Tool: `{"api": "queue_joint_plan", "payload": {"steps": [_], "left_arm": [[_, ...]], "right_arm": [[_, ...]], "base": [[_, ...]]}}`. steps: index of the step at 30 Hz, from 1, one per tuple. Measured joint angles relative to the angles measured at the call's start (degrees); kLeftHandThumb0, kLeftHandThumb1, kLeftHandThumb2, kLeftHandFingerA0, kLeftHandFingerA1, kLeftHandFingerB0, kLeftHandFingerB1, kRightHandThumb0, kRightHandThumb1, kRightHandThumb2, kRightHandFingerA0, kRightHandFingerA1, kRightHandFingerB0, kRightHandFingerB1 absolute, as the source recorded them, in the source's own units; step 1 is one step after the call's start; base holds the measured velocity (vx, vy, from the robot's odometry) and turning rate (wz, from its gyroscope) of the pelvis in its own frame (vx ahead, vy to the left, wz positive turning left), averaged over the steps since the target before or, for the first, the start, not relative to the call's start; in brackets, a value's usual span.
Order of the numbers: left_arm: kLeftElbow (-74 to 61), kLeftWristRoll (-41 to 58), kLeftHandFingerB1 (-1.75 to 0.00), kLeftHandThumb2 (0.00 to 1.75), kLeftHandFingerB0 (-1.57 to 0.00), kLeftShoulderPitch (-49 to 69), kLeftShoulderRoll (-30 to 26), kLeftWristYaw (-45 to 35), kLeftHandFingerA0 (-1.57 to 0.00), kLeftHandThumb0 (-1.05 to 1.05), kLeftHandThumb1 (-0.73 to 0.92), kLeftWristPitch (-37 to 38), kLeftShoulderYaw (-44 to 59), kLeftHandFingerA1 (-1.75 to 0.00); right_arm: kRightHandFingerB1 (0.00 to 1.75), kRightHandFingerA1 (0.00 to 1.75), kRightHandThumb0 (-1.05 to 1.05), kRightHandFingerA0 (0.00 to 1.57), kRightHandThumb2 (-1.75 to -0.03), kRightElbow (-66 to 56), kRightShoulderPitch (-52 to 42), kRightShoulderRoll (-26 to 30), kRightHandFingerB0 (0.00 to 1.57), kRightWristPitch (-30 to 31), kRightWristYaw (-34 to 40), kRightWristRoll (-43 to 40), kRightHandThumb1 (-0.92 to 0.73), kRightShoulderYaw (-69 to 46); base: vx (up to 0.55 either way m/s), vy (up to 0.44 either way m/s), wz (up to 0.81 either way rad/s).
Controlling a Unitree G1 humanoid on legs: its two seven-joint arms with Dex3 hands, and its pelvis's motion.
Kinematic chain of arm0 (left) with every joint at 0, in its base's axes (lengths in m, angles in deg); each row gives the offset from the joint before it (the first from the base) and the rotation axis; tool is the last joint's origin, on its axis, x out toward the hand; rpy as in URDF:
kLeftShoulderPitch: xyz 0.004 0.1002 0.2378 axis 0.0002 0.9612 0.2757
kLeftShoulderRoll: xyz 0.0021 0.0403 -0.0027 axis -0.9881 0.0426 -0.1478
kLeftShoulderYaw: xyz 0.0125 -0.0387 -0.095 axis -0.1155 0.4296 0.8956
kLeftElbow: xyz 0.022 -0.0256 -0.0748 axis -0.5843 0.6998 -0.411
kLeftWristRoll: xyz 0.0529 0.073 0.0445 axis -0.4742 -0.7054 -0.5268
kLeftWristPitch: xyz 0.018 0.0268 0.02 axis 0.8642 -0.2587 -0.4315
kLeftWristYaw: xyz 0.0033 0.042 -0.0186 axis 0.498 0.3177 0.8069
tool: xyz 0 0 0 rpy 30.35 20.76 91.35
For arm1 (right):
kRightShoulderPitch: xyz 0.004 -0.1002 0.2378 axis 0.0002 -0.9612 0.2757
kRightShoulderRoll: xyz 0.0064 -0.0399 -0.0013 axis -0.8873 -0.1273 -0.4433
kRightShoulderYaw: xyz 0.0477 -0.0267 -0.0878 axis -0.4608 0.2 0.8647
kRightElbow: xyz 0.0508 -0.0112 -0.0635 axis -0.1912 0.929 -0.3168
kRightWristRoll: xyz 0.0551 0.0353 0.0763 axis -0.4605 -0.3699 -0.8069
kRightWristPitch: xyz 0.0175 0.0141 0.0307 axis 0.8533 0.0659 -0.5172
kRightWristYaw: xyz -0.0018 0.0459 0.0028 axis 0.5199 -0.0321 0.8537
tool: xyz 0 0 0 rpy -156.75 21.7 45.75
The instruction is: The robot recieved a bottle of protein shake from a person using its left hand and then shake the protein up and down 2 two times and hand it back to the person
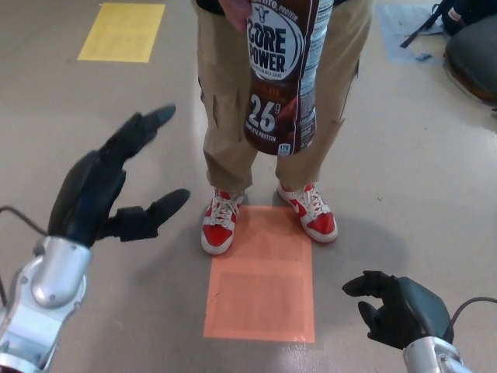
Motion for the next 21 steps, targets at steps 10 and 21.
{"api": "queue_joint_plan", "payload": {"steps": [10, 21], "left_arm": [[-8.6, 7.0, -0.02, 0.87, 0.00, -3.3, -0.2, -7.4, 0.00, -0.83, 0.48, -8.6, 0.9, -0.01], [-12.5, 12.2, 0.00, 0.89, 0.00, -9.4, -0.2, -11.8, 0.00, -0.85, 0.51, -17.9, 1.2, -0.11]], "right_arm": [[0.44, 0.55, -0.27, 0.83, -0.64, 0.0, 0.0, 0.0, 0.77, -0.1, 0.0, 0.3, -0.80, -0.1], [0.44, 0.63, -0.29, 0.90, -0.66, 0.0, 0.0, -0.1, 0.76, -0.1, 0.0, 0.6, -0.79, -0.1]], "base": [[0.00, 0.000, 0.00], [0.00, 0.000, 0.00]]}}
